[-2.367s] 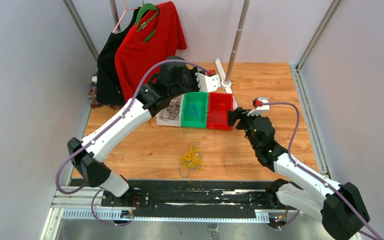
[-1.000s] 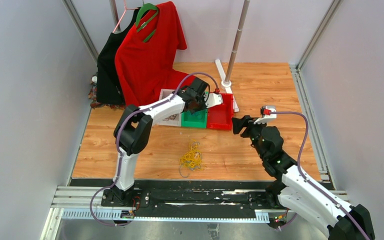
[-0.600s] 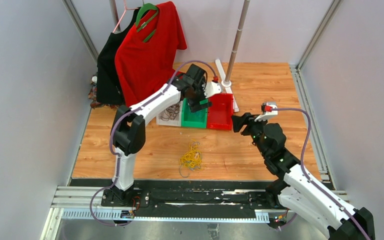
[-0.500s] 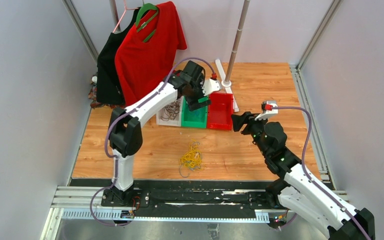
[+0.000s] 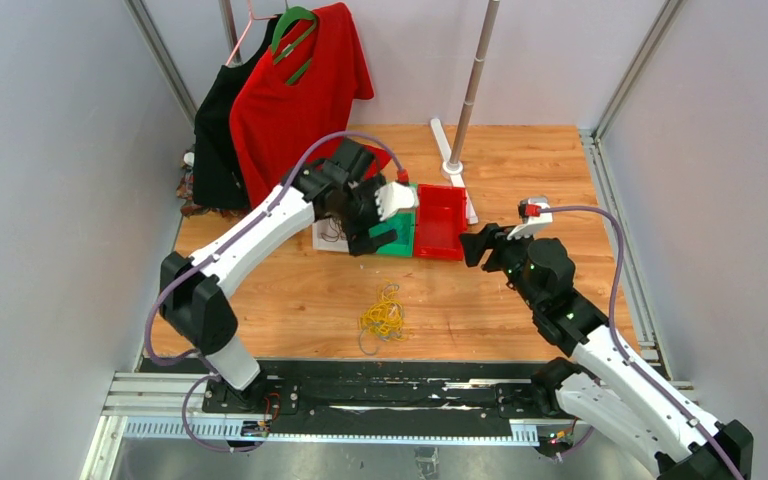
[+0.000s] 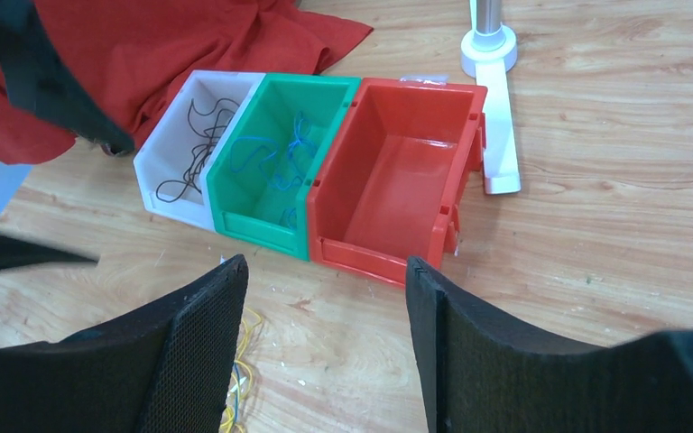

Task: Untangle the cables

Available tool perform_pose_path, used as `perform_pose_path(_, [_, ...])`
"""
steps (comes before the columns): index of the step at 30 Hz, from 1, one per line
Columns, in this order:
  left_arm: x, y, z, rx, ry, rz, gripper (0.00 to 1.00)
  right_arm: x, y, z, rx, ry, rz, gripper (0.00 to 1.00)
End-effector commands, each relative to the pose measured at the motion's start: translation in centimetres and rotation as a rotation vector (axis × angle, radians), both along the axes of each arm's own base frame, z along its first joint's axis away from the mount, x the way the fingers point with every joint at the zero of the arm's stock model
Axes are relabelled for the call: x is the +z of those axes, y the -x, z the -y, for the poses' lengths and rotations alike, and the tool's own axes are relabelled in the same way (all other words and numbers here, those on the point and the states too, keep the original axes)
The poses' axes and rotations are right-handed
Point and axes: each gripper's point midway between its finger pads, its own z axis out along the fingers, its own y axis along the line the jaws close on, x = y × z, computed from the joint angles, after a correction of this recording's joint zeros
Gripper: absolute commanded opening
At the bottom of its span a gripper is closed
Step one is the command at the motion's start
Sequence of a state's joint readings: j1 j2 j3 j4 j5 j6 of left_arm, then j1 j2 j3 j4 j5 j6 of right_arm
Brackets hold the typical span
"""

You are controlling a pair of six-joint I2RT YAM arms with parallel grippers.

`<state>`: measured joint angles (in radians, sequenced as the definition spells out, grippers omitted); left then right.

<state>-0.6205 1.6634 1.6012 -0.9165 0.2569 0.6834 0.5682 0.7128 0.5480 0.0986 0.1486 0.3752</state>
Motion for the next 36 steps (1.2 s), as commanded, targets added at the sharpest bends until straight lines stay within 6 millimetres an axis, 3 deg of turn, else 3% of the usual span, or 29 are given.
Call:
perform_pose_path(1, [-2.1, 8.6, 0.2, -0.102, 0.062, -0.237, 0.97, 0.3, 0.7, -0.3, 0.035, -0.008, -0.013, 0.65])
perform_pose_path(4, [-3.9, 12.5, 0.8, -0.156, 0.062, -0.334, 0.93, -0.9, 1.0, -0.4, 0.044, -0.005, -0.037, 0.65])
perform_pose_path(7, [-5.7, 13.6, 1.4, -0.099, 0.073, -0.42, 0.9, -1.6, 1.3, -0.5, 0.053, -0.005, -0.053, 0.64])
perform_pose_path(11, [-7.6, 12.7, 2.1, -0.064, 0.072, -0.432, 0.86, -2.0, 1.7, -0.6, 0.061, -0.01, -0.054, 0.61])
perform_pose_path(18, [-8.8, 10.3, 5.5, -0.078, 0.132, -0.438, 0.77, -2.6, 1.9, -0.9, 0.073, -0.015, -0.067, 0.55])
perform_pose_path(24, [-10.7, 8.6, 6.2, -0.122, 0.084, -0.406, 0.67, -2.5, 1.9, -1.1, 0.084, -0.02, -0.066, 0.51])
perform_pose_path(31, [-11.4, 8.4, 5.7, -0.135, 0.049, -0.39, 0.18, -2.6, 2.0, -1.1, 0.084, -0.024, -0.069, 0.46])
perform_pose_path(36, [-9.9, 8.5, 4.9, -0.137, 0.039, -0.356, 0.01, -2.2, 1.9, -1.5, 0.1, -0.034, -0.062, 0.41])
